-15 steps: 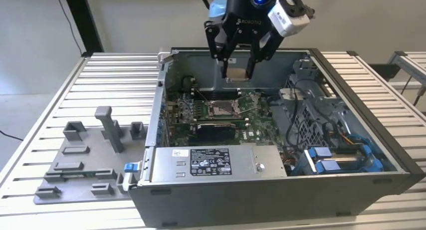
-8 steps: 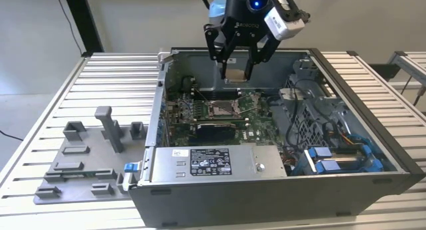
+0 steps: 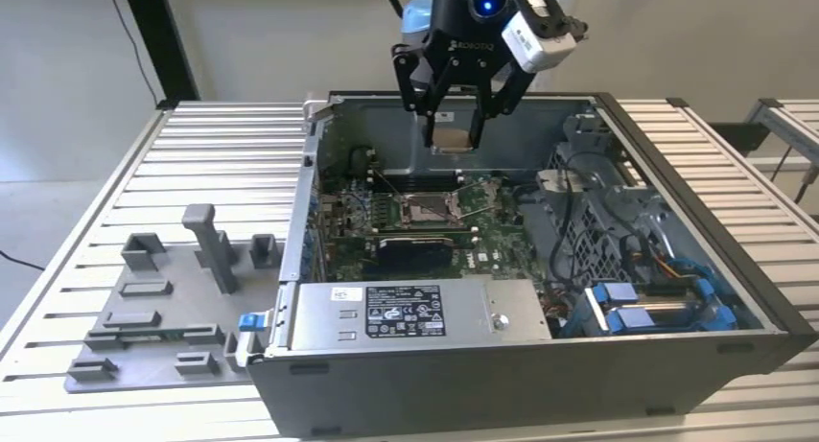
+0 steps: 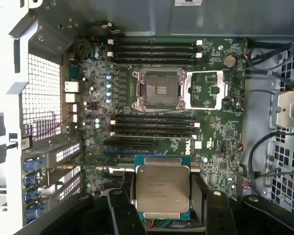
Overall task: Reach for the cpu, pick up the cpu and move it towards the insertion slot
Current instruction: 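Pick up the cpu and move it towards the insertion slot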
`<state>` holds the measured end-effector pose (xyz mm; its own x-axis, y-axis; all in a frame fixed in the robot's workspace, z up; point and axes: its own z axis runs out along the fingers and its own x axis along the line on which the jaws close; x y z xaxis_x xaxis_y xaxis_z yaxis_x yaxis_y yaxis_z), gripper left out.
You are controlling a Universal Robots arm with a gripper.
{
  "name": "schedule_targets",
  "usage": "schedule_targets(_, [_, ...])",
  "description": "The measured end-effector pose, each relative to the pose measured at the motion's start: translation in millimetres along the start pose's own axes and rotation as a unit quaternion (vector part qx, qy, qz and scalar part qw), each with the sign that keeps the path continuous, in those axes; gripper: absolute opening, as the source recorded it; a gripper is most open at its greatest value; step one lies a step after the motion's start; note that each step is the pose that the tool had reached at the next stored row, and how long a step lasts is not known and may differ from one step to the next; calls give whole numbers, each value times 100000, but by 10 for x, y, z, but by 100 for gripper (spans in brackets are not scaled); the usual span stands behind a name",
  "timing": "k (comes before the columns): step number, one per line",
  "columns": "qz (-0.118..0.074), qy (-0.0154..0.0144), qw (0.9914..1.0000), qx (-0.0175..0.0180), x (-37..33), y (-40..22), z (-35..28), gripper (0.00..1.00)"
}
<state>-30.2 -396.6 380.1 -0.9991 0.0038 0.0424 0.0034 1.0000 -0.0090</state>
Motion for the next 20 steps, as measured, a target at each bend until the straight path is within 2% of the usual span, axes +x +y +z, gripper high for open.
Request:
schedule_targets(4, [97,-601,99998,-11,21,76,5,0])
schedule_targets(6, [142,-725,99997,-13,42,111,10,0])
schedule_targets(10, [233,-798,99997,-19,71,195,25,0])
schedule_targets(20, [254,-983,99995,-19,76,531,50,0])
